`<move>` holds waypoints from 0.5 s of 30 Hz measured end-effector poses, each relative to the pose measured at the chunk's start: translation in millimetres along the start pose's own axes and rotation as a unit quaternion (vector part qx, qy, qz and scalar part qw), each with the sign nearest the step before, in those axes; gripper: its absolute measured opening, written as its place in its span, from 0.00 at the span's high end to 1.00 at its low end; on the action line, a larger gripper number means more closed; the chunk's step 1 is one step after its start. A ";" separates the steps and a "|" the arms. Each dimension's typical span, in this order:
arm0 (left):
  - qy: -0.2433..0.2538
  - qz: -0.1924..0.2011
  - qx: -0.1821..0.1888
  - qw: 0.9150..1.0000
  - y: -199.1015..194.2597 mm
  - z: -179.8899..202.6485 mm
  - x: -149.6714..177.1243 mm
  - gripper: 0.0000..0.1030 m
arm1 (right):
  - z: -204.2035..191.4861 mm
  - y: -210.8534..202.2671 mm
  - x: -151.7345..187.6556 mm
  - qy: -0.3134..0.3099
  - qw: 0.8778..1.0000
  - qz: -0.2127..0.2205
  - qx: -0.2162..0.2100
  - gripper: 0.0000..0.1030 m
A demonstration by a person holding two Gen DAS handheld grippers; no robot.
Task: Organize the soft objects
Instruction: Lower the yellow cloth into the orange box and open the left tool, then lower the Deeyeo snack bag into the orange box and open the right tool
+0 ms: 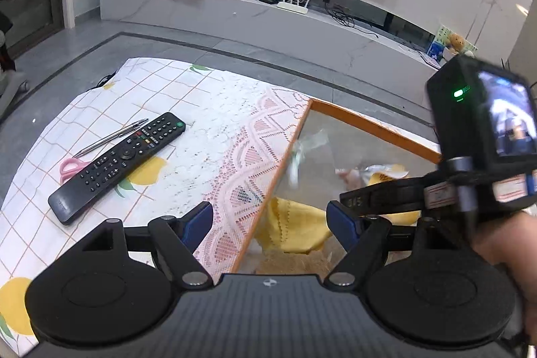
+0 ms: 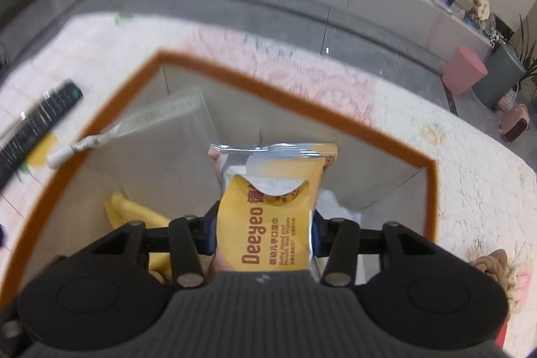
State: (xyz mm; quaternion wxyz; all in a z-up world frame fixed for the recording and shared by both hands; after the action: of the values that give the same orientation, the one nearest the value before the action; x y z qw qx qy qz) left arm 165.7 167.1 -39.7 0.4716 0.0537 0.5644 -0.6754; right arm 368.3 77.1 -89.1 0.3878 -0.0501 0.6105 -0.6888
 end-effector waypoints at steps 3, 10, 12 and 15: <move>0.001 -0.002 -0.006 1.000 1.0 -4.2 -1.1 0.13 | -3.6 11.5 -5.3 0.000 1.000 -0.023 0.004 0.53; 0.024 -0.009 -0.024 0.999 6.8 -14.7 -0.7 0.13 | -14.0 48.9 -1.9 0.026 0.996 -0.083 -0.026 0.54; 0.029 -0.013 -0.028 0.999 8.9 -15.1 0.3 0.13 | -13.9 54.0 -0.1 0.032 0.996 -0.076 -0.023 0.54; 0.039 -0.013 -0.034 0.999 9.9 -12.1 2.4 0.13 | -4.9 57.8 1.9 0.062 0.995 -0.070 -0.043 0.53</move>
State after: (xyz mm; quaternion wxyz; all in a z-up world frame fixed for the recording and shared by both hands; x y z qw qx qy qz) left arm 165.8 176.3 -52.5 0.4419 0.0562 0.6058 -0.6592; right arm 391.7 82.5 -141.8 0.2976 -0.0669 0.6573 -0.6891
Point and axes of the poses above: each gripper's, at about its wrist camera, not at the fingertips, and y roughly the way its jaws point, z to its right, x to its underside, the point moved 5 cm from there along y, roughly the way its jaws point, and after that the axes turned 15 degrees about -y, right-handed, at the moved point
